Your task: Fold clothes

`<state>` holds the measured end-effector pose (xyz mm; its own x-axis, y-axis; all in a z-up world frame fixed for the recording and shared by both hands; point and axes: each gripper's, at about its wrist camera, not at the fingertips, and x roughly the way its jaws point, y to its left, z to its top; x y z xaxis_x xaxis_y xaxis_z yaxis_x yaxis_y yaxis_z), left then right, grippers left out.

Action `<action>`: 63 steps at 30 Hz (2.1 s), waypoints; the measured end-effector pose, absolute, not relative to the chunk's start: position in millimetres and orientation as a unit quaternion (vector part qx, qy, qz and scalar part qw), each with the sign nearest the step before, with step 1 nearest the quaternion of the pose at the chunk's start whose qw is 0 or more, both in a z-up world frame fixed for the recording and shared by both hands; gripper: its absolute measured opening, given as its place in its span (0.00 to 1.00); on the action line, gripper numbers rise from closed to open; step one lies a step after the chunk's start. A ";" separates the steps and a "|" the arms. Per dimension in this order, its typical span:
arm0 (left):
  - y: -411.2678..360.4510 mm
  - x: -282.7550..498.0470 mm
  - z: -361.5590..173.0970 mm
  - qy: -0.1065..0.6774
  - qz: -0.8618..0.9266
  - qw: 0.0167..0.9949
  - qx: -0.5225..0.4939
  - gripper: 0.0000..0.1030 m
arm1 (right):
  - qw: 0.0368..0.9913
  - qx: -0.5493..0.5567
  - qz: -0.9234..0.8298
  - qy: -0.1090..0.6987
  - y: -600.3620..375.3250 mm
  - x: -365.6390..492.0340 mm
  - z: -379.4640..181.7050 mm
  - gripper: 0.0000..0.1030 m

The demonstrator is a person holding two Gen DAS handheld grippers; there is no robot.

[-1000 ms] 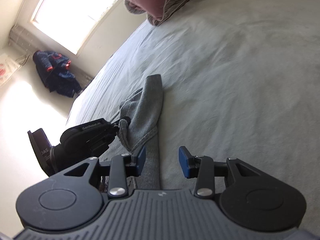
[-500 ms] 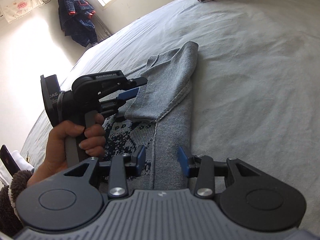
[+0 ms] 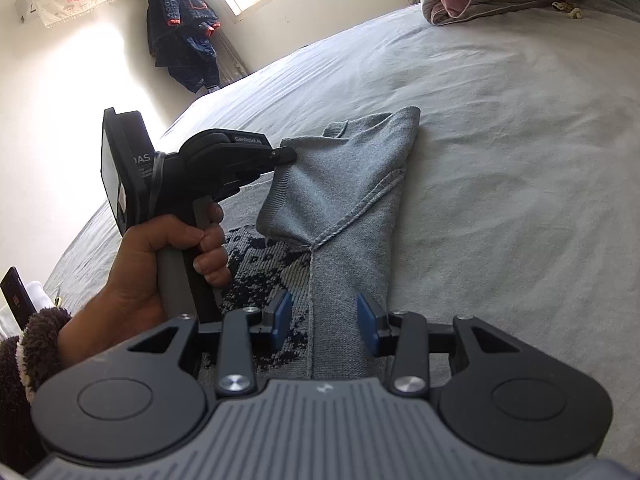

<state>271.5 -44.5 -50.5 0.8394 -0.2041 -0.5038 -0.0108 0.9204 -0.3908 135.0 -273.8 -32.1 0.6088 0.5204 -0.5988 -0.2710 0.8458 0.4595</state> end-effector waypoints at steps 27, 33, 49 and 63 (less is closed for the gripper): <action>-36.3 170.2 -53.3 0.411 -0.156 0.869 -0.228 0.17 | 0.841 0.082 0.338 0.415 -262.3 68.0 -17.8 0.38; -57.7 141.1 -56.8 0.426 -0.205 0.849 -0.237 0.17 | 0.837 0.037 0.349 0.420 -263.9 25.5 -13.1 0.38; -68.8 125.4 -66.7 0.435 -0.208 0.827 -0.289 0.17 | 0.840 0.006 0.328 0.432 -288.7 -19.0 -16.6 0.07; -64.6 122.3 -55.8 0.373 -0.156 0.876 -0.262 0.04 | 0.820 0.025 0.385 0.424 -260.4 -19.8 0.0 0.07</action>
<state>122.3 -64.6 -55.8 0.6733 -0.4691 -0.5716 0.0778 0.8137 -0.5761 -19.8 -260.4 0.0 0.3449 0.6513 -0.6759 -0.6094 0.7031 0.3665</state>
